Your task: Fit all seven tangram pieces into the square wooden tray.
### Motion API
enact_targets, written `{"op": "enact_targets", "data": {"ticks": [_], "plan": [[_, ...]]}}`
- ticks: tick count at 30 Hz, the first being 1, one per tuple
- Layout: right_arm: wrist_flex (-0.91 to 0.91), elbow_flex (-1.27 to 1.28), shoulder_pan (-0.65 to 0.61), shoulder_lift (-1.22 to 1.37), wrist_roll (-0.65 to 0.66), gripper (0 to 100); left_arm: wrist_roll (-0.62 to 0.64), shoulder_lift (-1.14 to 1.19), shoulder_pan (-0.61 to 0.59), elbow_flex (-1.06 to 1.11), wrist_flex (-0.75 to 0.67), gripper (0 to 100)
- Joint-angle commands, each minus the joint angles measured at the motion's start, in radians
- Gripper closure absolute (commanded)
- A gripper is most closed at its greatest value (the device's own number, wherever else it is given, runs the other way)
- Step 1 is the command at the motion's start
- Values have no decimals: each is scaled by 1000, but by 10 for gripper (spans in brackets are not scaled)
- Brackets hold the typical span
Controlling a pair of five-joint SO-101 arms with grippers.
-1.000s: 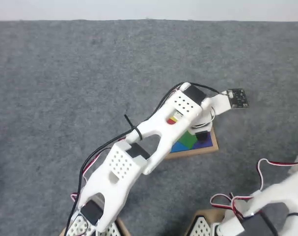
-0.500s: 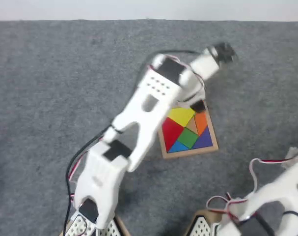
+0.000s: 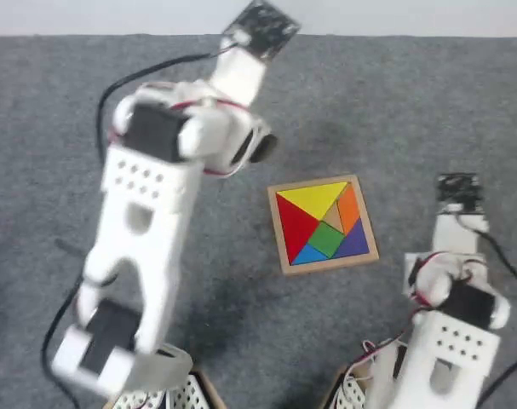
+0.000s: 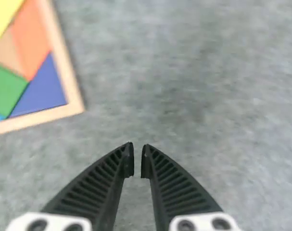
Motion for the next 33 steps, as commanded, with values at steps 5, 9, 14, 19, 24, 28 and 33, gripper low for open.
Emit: {"op": "enact_targets", "data": {"ticks": [5, 9, 14, 19, 24, 28, 33], "plan": [[-5, 38, -31, -93, -9, 961, 20, -574, -104, 739, -331, 789], [-90, 140, -35, -93, -14, 961, 21, -781, -189, 1112, -503, 790], [-223, 316, -147, -102, -15, 961, 21, -990, -252, 1468, -660, 790], [-328, 443, -240, -102, -15, 958, 21, -1175, -258, 1724, -761, 791], [-394, 503, -240, -102, -15, 957, 21, -1364, -256, 1903, -830, 791], [-394, 509, -246, -102, -15, 957, 21, -1521, -256, 2008, -848, 793], [-383, 499, -246, -102, -15, 957, 21, -1722, -259, 2084, -812, 793]]}}
